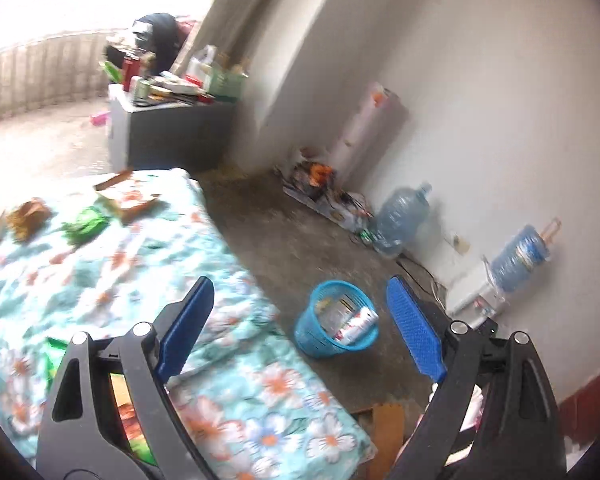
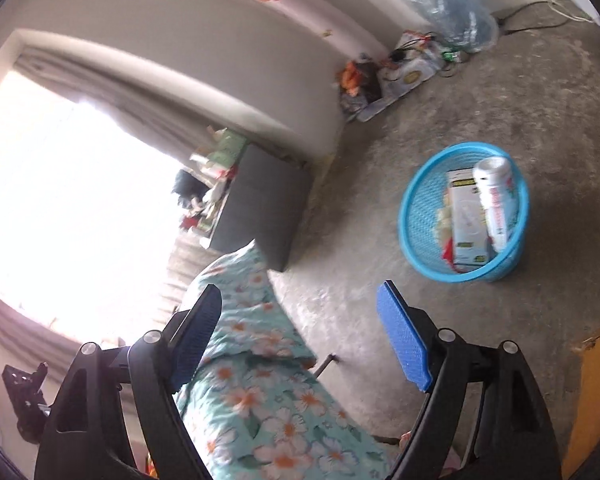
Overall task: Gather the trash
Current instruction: 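Move both open tools back over the green snack bag on the bed, then grasp the green copico chip bag with the right tool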
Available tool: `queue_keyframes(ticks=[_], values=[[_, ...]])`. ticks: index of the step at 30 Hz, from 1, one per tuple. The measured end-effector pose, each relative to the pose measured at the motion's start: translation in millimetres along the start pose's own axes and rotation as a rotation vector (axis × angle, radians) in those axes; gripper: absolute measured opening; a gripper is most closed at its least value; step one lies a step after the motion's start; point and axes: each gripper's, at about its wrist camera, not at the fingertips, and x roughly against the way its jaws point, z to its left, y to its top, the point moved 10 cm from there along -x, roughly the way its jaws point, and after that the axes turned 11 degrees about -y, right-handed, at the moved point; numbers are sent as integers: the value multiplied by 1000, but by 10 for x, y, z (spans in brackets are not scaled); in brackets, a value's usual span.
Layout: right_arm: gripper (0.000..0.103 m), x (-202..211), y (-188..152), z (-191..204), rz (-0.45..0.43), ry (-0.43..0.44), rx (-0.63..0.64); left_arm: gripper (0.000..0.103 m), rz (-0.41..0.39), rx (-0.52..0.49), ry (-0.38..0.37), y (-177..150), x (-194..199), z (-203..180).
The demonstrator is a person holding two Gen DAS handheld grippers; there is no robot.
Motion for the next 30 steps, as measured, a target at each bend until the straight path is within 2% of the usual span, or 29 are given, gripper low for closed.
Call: queue_keyframes(ticks=[2, 4, 8, 11, 15, 20, 24, 28, 30], values=[[78, -11, -226, 371, 59, 68, 69, 84, -84, 61, 65, -98, 529, 315], [78, -28, -482, 724, 120, 119, 143, 84, -136, 107, 137, -275, 942, 604], [78, -45, -1082, 1267, 261, 182, 262, 84, -175, 196, 225, -744, 1492, 1084], [78, -7, -1624, 1590, 383, 245, 308, 84, -186, 258, 278, -1075, 1714, 1384], [78, 33, -2345, 1930, 527, 288, 384, 84, -165, 323, 304, -1382, 1812, 1701], [77, 7, -3102, 2305, 653, 303, 469, 81, -158, 290, 313, -1544, 1794, 1750], [68, -135, -3396, 2516, 690, 268, 510, 78, -160, 314, 262, -1650, 1699, 1741], [56, -340, -3551, 2567, 722, 197, 512, 69, -148, 337, 235, -1729, 1557, 1752], [39, -377, -3596, 2580, 728, 171, 527, 66, -135, 345, 217, -1773, 1495, 1757]])
